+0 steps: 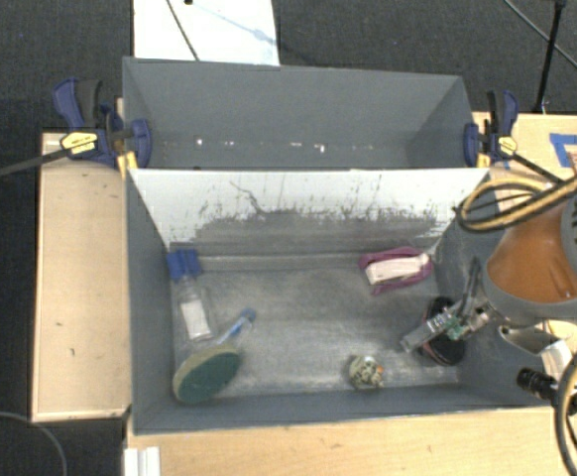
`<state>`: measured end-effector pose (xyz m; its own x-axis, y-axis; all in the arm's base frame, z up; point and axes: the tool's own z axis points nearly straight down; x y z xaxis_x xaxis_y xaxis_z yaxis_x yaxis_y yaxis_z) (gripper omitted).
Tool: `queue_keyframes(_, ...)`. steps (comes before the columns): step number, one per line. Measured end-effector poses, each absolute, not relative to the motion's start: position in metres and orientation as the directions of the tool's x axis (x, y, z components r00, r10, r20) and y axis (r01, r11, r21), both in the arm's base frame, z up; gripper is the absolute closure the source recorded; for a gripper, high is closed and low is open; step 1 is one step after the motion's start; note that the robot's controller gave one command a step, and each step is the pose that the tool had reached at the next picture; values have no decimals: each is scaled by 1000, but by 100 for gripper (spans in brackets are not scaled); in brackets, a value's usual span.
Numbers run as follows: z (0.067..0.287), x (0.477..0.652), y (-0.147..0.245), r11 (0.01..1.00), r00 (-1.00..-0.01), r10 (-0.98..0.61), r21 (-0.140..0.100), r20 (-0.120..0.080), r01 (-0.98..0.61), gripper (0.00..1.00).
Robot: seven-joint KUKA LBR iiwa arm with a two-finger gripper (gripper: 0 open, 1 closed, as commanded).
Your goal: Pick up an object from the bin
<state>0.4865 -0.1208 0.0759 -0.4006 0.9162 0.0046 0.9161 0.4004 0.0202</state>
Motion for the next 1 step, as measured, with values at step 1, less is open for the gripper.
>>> queue_keyframes(1,76,499,-120,229,-229,973,19,27,973,0)
